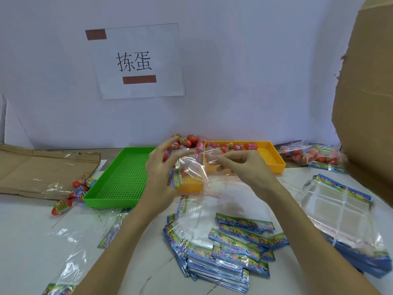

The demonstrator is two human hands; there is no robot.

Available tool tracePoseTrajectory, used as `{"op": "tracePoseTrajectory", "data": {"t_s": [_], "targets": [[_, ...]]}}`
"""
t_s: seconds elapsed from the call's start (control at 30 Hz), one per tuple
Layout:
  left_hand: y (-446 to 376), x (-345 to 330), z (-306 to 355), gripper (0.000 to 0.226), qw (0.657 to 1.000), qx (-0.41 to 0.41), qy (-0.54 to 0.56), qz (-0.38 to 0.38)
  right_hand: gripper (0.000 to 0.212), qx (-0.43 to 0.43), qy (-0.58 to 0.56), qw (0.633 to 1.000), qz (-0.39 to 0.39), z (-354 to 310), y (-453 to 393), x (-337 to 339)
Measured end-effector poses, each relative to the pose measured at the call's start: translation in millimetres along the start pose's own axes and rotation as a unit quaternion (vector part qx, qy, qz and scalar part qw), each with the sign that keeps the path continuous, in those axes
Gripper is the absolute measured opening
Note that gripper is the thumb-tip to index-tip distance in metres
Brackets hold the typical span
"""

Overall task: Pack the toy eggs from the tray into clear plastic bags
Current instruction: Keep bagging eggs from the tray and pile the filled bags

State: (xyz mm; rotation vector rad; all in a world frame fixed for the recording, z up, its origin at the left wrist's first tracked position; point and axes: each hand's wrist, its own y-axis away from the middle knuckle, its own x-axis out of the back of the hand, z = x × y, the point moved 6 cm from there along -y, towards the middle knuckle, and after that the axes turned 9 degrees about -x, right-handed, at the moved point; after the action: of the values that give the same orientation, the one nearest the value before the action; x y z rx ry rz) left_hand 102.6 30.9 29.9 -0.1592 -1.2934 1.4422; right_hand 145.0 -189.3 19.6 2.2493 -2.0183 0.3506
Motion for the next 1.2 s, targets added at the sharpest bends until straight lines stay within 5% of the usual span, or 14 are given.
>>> {"op": "tracePoseTrajectory", "data": {"t_s": [0.07,0.17,0.4,0.6,1.07,1.2], "targets": [[1,8,-8,0.063,0.995,0.044,0.012,0.088,0.014,0.049,0.036,0.996,0.063,-6,0,2],[4,17,-17,0.035,0.98,0.091,0.065,0.162,0.01,0.126,0.126,0.979,0.098,-15,4,1],[7,-18,-8,0.097,0.991,-0.036,-0.088,-0.094,0.017,0.191,0.211,0.958,-0.017,-25,13,-30],[6,-16,-9,0.062,0.997,-0.004,0.009,-0.079,0.016,0.176,0.159,0.969,-0.071,-30,18,-44],[2,-4,16,0.09,0.978,-0.131,-0.14,-0.084,0.023,0.077,0.16,0.972,-0.156,-17,15,-46],[2,-7,8,0.089,0.984,-0.071,-0.089,-0.136,0.013,0.078,0.134,0.974,-0.165,-14,19,-52]]}}
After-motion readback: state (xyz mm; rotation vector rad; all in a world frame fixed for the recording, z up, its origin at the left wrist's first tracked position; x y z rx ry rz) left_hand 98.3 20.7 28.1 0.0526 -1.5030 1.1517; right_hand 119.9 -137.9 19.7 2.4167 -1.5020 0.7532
